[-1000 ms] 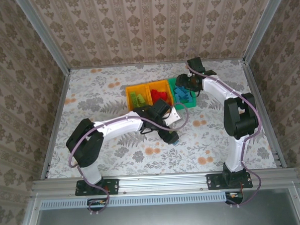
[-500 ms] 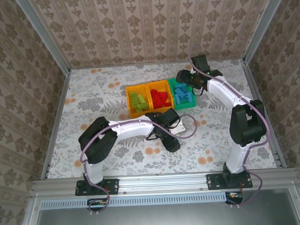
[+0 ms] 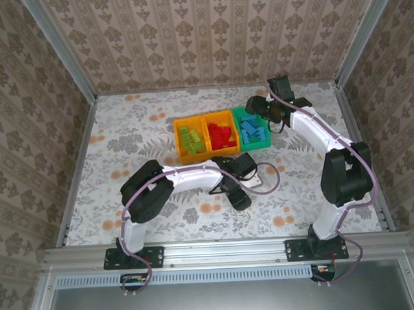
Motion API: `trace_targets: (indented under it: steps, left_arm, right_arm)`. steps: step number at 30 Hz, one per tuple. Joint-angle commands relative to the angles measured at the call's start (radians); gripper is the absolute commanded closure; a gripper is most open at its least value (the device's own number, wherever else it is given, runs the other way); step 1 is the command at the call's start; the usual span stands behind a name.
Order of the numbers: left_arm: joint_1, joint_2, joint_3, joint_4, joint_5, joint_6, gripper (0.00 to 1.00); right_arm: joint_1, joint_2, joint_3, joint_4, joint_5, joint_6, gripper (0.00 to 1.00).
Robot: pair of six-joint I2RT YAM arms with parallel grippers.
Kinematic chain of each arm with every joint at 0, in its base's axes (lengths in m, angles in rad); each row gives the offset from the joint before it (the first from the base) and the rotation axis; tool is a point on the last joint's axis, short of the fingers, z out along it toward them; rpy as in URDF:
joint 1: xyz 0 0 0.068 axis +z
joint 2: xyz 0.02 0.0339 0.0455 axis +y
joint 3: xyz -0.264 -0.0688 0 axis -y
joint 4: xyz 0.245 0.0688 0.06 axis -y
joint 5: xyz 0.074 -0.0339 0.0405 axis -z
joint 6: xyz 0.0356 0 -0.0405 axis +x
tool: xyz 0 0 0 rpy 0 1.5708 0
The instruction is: Sort the legos into containers by color
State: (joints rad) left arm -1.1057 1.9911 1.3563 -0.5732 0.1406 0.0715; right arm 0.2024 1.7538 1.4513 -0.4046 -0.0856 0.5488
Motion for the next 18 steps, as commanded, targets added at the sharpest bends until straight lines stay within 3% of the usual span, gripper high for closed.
trace_targets:
  steps: [1, 7, 13, 18]
  left_arm:
    - [-0.002, 0.027, 0.021, -0.031, -0.051, -0.005, 0.32]
    - [-0.002, 0.045, 0.048, -0.038, -0.081, -0.010, 0.34]
    - [-0.003, 0.048, 0.054, -0.035, -0.085, -0.012, 0.59]
    - [-0.002, 0.027, 0.045, -0.029, -0.076, -0.012, 0.66]
  right_arm:
    - [-0.010, -0.044, -0.018, -0.013, 0.015, -0.004, 0.25]
    - [-0.017, -0.053, -0.031, -0.010, 0.012, -0.007, 0.25]
    - [-0.024, -0.061, -0.048, -0.005, 0.010, -0.007, 0.25]
    - [-0.029, -0.091, -0.083, 0.000, 0.024, -0.017, 0.25]
